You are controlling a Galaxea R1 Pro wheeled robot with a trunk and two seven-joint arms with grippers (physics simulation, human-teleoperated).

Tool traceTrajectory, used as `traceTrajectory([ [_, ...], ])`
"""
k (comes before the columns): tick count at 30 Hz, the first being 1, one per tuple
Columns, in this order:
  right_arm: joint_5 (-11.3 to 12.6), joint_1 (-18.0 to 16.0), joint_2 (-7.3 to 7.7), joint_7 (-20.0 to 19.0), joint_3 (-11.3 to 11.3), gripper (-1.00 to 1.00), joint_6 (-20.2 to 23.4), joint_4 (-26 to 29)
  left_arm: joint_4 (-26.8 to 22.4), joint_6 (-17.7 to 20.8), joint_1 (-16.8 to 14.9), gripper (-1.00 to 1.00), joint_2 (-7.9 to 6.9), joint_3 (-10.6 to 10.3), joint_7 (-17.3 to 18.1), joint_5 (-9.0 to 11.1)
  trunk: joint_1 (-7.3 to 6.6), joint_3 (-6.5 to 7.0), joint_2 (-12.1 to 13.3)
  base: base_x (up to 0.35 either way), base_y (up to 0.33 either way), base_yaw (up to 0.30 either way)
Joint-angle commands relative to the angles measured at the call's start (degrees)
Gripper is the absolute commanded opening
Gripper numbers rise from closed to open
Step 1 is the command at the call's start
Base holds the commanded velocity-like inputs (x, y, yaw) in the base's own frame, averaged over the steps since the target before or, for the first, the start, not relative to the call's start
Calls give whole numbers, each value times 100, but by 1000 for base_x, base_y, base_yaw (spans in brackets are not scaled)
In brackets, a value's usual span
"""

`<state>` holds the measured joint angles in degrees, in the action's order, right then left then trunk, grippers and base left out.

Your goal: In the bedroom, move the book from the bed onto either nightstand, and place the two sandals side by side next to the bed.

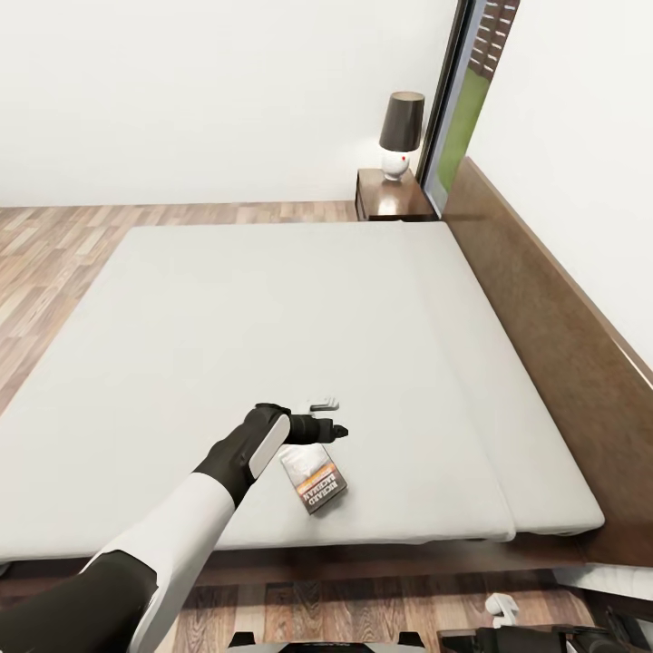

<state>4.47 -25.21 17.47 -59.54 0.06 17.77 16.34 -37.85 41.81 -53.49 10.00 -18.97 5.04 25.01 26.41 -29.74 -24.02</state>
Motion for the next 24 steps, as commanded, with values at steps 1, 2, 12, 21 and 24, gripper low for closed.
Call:
traceTrajectory([
  [1,45,-2,2,-13,2,100,60,1,-3,21,-4,100,0,0,23,-23,25,-26,-51,0,0,0],
  [2,45,-2,2,-13,2,100,60,1,-3,21,-4,100,0,-1,23,-23,47,-44,-91,0,0,0],
  [12,45,-2,3,-14,2,100,60,1,-3,21,-4,100,0,-1,23,-22,267,-224,-492,0,0,0],
  [21,45,-2,2,-14,2,100,60,1,-3,21,-4,100,0,-1,24,-22,464,-385,-853,0,0,0],
  [24,45,-2,2,-14,2,100,60,1,-3,21,-4,100,0,-1,25,-22,530,-439,-973,0,0,0],
])
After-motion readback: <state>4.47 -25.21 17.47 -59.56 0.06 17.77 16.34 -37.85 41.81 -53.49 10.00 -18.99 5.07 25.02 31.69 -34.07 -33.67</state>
